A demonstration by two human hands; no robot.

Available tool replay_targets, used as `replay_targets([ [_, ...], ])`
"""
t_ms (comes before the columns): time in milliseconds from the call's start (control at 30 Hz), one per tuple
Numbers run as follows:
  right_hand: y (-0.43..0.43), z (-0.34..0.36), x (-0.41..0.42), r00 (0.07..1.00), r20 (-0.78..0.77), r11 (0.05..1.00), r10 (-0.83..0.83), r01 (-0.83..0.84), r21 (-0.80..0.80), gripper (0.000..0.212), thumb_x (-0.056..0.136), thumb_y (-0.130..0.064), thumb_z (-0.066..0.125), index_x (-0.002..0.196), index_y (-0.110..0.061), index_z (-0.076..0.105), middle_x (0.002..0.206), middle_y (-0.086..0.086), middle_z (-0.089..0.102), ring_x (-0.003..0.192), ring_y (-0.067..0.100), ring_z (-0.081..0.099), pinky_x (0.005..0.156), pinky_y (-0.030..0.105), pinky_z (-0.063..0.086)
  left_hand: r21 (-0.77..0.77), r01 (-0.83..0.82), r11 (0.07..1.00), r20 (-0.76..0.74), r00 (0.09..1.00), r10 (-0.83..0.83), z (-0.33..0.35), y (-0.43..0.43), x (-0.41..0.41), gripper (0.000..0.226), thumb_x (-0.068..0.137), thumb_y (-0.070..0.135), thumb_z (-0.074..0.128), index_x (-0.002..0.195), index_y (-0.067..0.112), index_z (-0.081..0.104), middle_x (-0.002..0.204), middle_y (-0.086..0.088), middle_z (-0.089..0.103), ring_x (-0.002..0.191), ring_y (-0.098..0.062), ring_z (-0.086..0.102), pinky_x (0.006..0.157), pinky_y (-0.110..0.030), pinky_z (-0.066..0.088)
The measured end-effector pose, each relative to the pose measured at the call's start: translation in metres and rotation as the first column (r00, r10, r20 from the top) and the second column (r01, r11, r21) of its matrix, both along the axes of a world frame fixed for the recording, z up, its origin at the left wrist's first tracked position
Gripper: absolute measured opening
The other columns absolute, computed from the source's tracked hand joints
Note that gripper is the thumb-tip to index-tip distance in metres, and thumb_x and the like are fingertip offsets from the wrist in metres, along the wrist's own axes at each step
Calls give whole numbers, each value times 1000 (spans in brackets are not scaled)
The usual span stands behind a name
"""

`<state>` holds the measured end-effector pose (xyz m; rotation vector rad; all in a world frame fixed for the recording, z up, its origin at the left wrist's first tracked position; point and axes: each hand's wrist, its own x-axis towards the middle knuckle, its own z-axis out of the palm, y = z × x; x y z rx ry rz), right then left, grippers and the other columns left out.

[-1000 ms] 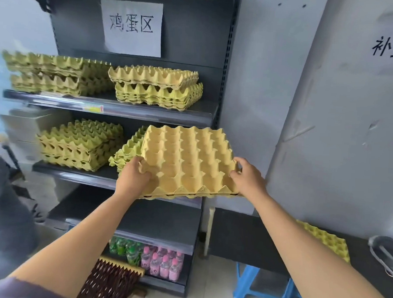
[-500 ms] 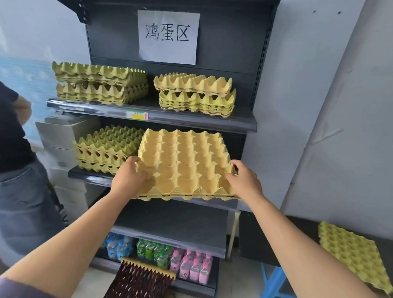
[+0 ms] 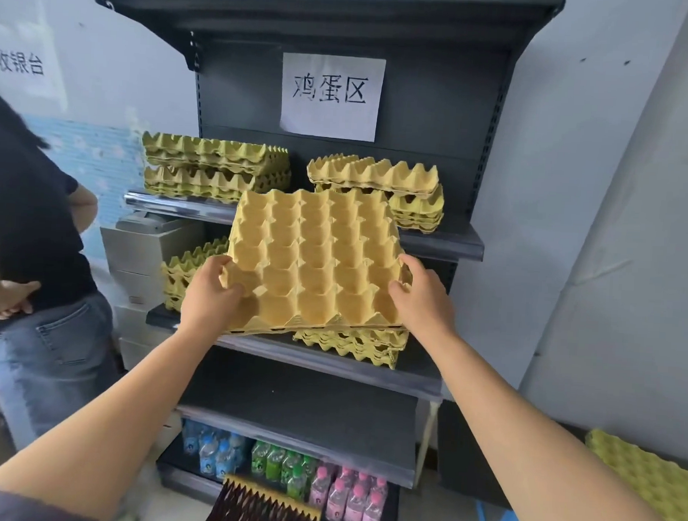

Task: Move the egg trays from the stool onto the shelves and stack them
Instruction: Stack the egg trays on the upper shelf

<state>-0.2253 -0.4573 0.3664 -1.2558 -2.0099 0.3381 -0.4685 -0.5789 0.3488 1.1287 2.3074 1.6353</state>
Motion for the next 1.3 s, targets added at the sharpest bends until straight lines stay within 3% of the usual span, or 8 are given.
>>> replay_targets([
  [200, 32, 32, 10, 995, -95, 996, -13, 21, 85, 48, 96, -29, 49, 142, -30, 38, 117, 6, 54, 80, 14, 50, 65, 28, 43, 82, 25, 996, -55, 998, -21, 39, 40, 5, 50, 86, 9, 56, 134, 17, 44, 132, -9, 51, 110, -28, 53, 79, -37, 43],
  [467, 92, 83, 1, 986, -156, 990, -61, 80, 119, 49, 96, -31, 49, 143, -31, 37, 124, 6, 52, 87, 13, 46, 72, 28, 37, 157, 102, 982, -120, 989, -83, 89, 122, -12, 54, 84, 11, 58, 136, 17, 43, 134, -11, 45, 117, -28, 49, 87, -39, 43],
  [600, 137, 116, -14, 970, -241, 995, -33, 54, 82, 53, 93, -27, 52, 143, -28, 37, 135, 3, 51, 103, 18, 54, 80, 30, 40, 148, 239, 960, -109, 968, -224, 126, 176, -39, 66, 73, 28, 65, 135, 22, 44, 127, -9, 49, 108, -29, 54, 93, -44, 48],
  [767, 194, 150, -41, 936, -346, 997, -66, 77, 18, 54, 92, -28, 54, 143, -22, 38, 137, 0, 50, 71, 3, 45, 82, 32, 44, 197, 316, 928, -66, 949, -309, 160, 250, -75, 53, 81, 21, 66, 131, 19, 47, 115, -6, 58, 99, -24, 58, 86, -36, 49],
  [933, 241, 168, -64, 946, -288, 989, -148, 145, -33, 51, 92, -28, 51, 142, -21, 40, 135, 1, 50, 88, 12, 45, 80, 32, 41, 184, 328, 927, -24, 944, -329, 184, 317, -100, 46, 84, 15, 61, 130, 14, 53, 122, -9, 60, 102, -27, 61, 75, -30, 47],
  [1067, 264, 175, -79, 961, -187, 978, -204, 191, -82, 42, 91, -26, 49, 131, -15, 49, 126, 5, 55, 102, 22, 55, 92, 38, 45, 200, 314, 928, 14, 946, -323, 189, 352, -115, 35, 86, 13, 60, 121, 11, 61, 120, -13, 60, 101, -27, 58, 76, -29, 43],
  [1167, 278, 175, -88, 964, -111, 967, -241, 228, -117, 9, 84, -25, 49, 82, -20, 55, 84, 2, 55, 81, 25, 55, 64, 32, 44, 207, 300, 931, 80, 944, -321, 182, 368, -120, 28, 89, 16, 56, 116, 9, 61, 119, -14, 60, 103, -29, 56, 77, -31, 41],
  [1300, 290, 178, -86, 953, -121, 953, -279, 259, -160, 28, 82, -22, 50, 62, -17, 32, 64, -1, 36, 57, 18, 35, 51, 28, 24, 190, 349, 918, 97, 923, -371, 178, 374, -118, 30, 88, 25, 57, 116, 14, 60, 117, -10, 60, 107, -30, 55, 71, -36, 45],
])
